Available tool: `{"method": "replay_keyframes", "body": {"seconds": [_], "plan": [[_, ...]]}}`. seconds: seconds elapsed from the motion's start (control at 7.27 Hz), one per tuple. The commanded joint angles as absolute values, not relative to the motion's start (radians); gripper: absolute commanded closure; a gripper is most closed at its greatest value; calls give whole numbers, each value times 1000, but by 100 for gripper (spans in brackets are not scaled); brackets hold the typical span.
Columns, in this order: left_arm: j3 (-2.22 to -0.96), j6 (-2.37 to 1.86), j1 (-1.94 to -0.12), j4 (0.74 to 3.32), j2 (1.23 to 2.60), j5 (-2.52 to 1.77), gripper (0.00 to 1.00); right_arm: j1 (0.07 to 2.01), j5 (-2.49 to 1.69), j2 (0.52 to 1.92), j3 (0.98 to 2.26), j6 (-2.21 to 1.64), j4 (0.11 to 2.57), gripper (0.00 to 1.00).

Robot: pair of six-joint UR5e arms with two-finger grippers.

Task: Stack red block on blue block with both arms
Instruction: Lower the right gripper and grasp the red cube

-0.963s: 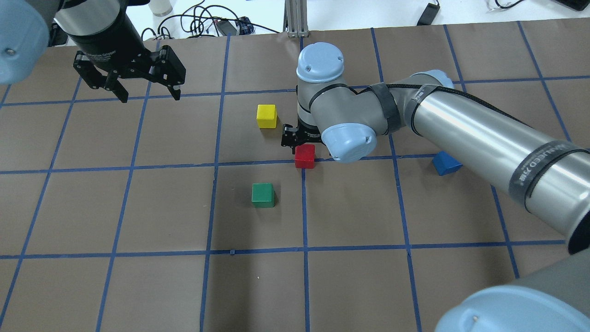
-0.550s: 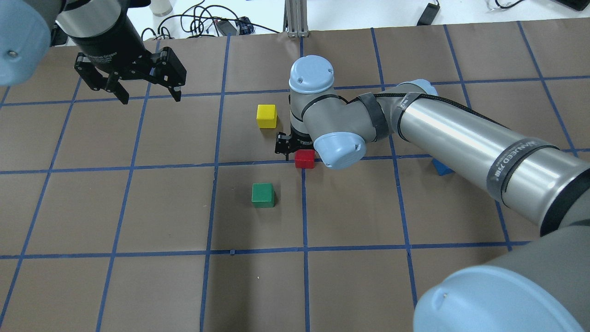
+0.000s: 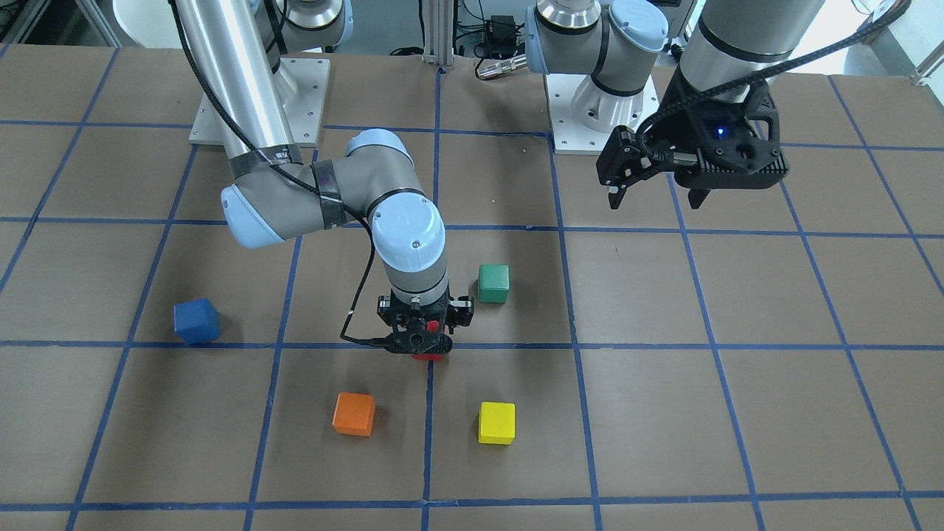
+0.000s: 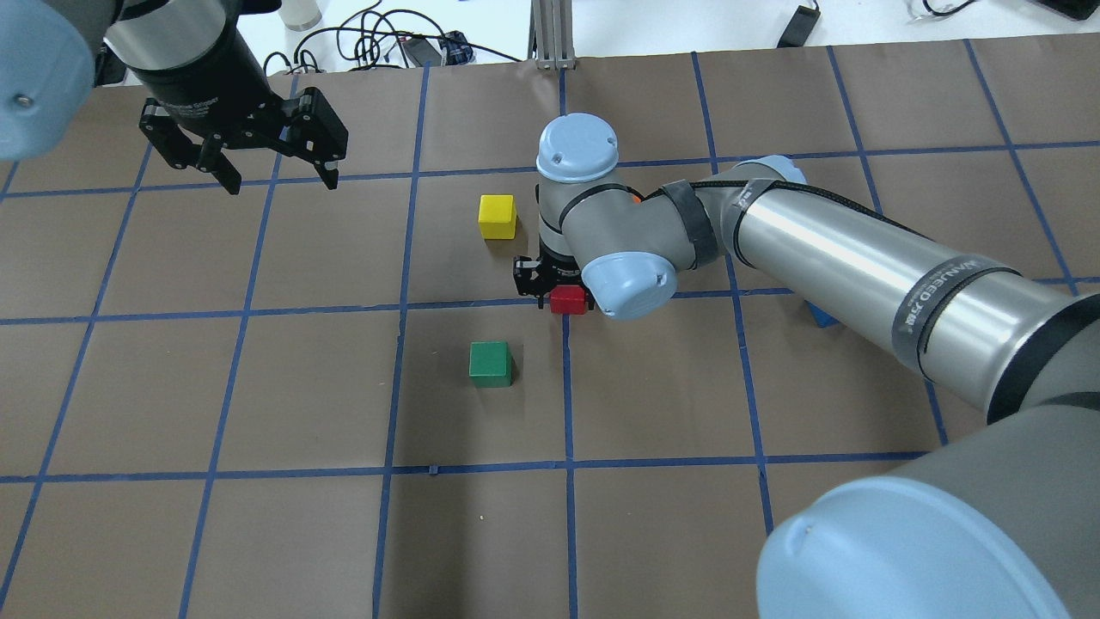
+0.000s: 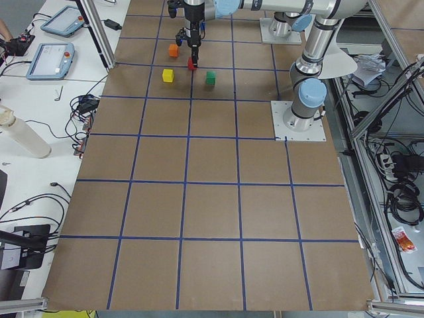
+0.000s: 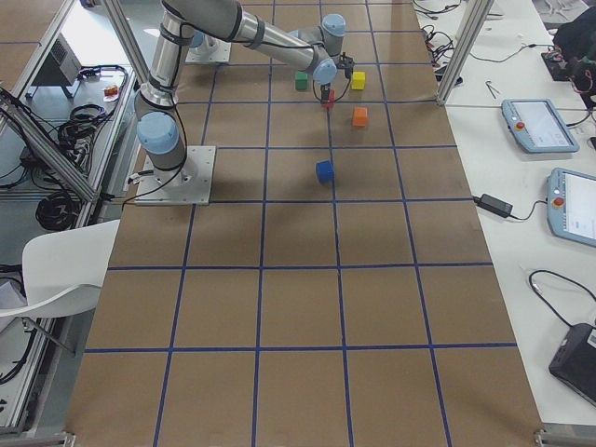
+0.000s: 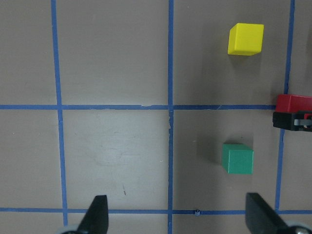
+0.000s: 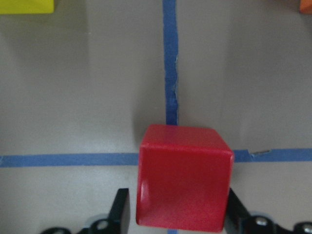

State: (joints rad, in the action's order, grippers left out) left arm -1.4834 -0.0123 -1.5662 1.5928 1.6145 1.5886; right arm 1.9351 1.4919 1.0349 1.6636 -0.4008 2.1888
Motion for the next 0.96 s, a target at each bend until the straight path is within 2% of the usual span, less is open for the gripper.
{"method": "replay_keyframes", "body": {"seconds": [0.0, 0.41, 0.83], "plan": [[-1483, -12, -1566, 1592, 1614, 1589, 0, 1924, 1497, 1066, 1658, -405, 2171, 100], [-1485, -12, -1566, 1594, 1615, 1589, 0, 1811, 1511, 1210, 1608, -391, 1934, 100], [-1485, -12, -1566, 1592, 1614, 1589, 0, 1633, 1512, 1337, 1624, -190, 1771, 100]]}}
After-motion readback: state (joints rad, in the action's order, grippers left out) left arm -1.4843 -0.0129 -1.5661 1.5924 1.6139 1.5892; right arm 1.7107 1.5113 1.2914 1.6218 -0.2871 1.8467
